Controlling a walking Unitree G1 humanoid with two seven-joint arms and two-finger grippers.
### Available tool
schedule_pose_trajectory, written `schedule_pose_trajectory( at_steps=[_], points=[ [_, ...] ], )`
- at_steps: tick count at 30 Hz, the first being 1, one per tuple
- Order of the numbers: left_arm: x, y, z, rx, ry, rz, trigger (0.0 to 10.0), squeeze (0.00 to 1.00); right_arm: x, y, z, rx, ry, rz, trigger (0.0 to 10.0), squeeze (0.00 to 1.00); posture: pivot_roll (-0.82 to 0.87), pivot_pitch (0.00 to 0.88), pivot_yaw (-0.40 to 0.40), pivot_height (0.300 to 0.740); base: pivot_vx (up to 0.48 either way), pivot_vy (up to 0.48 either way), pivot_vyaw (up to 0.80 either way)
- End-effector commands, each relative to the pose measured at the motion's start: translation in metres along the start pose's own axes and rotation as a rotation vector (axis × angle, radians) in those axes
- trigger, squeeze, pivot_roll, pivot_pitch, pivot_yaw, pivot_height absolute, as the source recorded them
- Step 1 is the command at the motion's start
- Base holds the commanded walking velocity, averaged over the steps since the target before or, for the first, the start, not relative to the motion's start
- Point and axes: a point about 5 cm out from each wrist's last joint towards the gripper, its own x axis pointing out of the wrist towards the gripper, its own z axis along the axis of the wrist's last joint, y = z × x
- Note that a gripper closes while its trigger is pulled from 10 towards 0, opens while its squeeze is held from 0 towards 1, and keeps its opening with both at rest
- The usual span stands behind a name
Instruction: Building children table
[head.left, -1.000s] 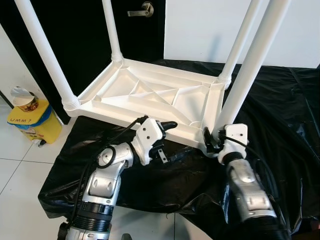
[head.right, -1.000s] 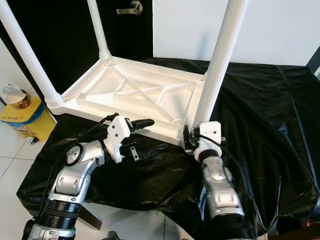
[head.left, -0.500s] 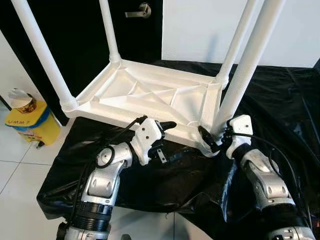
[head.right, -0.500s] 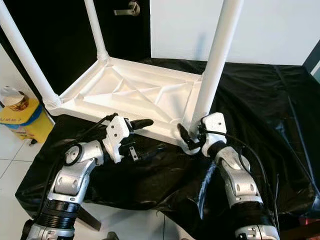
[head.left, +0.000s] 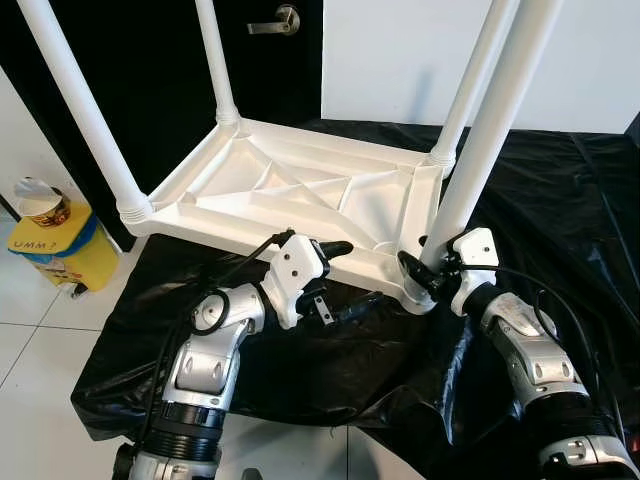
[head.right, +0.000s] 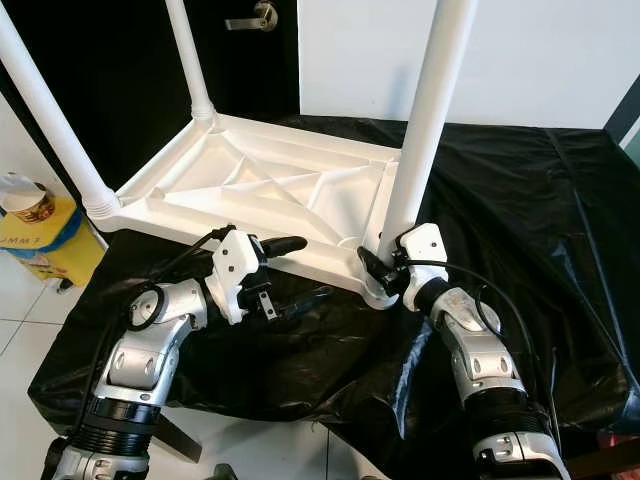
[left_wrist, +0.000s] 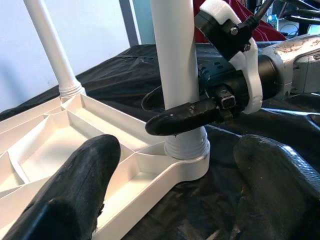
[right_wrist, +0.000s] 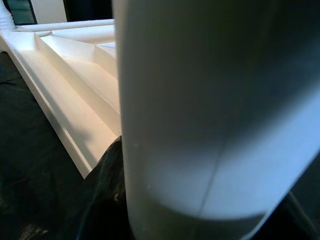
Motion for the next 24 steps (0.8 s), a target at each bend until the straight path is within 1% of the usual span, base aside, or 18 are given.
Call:
schedule_pose_trajectory(
  at_steps=[1,2,3,9,11,14,15,16,17,18,19,20,21,24],
  points=[
    [-0.0004,0.0084,0.0015,0.002,-0.004,0.144,10.0,0.0,0.0008,0.006,-0.0071,0.001,0.031,0.047,3.6,0.0,0.02,0.019,-0.022,0.74,0.0,0.0,0.0],
    [-0.0004,0.0084,0.0015,0.002,-0.004,0.144,10.0,0.0,0.0008,0.006,-0.0071,0.001,0.031,0.047,3.6,0.0,0.02,0.019,-0.022,0.74,0.0,0.0,0.0],
    [-0.0003,0.0087,0.0017,0.003,-0.005,0.145,10.0,0.0,0.0006,0.0059,-0.0077,0.003,0.034,0.043,10.0,0.0,0.02,0.019,-0.022,0.74,0.0,0.0,0.0],
    [0.0004,0.0095,0.0022,0.005,-0.006,0.145,10.0,0.0,0.0009,0.0049,-0.0081,-0.007,0.046,0.012,10.0,0.0,0.01,0.017,-0.025,0.74,0.0,0.0,0.0],
    [0.0011,0.0098,0.0025,0.006,-0.008,0.146,10.0,0.0,0.0015,0.0017,-0.0088,-0.038,0.076,-0.065,10.0,0.0,0.01,0.017,-0.026,0.74,0.0,0.0,0.0],
    [0.0011,0.0098,0.0025,0.006,-0.008,0.146,10.0,0.0,0.0015,0.0017,-0.0088,-0.038,0.076,-0.065,10.0,0.0,0.01,0.017,-0.026,0.74,0.0,0.0,0.0],
    [0.0013,0.0099,0.0025,0.006,-0.009,0.147,10.0,0.0,0.0014,0.0005,-0.0093,-0.045,0.087,-0.108,10.0,0.0,0.01,0.017,-0.027,0.74,0.0,0.0,0.0],
    [0.0013,0.0099,0.0025,0.006,-0.009,0.147,10.0,0.0,0.0014,0.0005,-0.0093,-0.045,0.087,-0.108,10.0,0.0,0.01,0.017,-0.027,0.74,0.0,0.0,0.0],
    [0.0016,0.0098,0.0024,0.005,-0.01,0.147,10.0,0.0,0.0002,0.0,-0.0114,-0.019,0.098,-0.193,10.0,0.0,0.0,0.017,-0.028,0.74,0.0,0.0,0.0],
    [0.0016,0.0098,0.0024,0.005,-0.01,0.147,10.0,0.0,0.0002,0.0,-0.0114,-0.019,0.098,-0.193,10.0,0.0,0.0,0.017,-0.028,0.74,0.0,0.0,0.0],
    [0.0021,0.0097,0.0023,0.005,-0.012,0.147,10.0,0.0,-0.0011,0.0015,-0.0131,0.0,0.105,-0.255,10.0,0.0,0.0,0.017,-0.027,0.74,0.0,0.0,0.0],
    [0.0021,0.0097,0.0023,0.005,-0.012,0.147,10.0,0.0,-0.0011,0.0015,-0.0131,0.0,0.105,-0.255,10.0,0.0,0.0,0.017,-0.027,0.74,0.0,0.0,0.0],
    [0.0027,0.0096,0.0024,0.005,-0.013,0.146,10.0,0.0,-0.0022,0.0039,-0.0145,0.014,0.107,-0.296,10.0,0.0,0.0,0.016,-0.027,0.74,0.0,0.0,0.0],
    [0.0034,0.0092,0.0025,0.004,-0.015,0.145,10.0,0.0,-0.0026,0.0081,-0.0156,0.027,0.107,-0.327,10.0,0.0,0.0,0.017,-0.027,0.74,0.0,0.0,0.0]
  ],
)
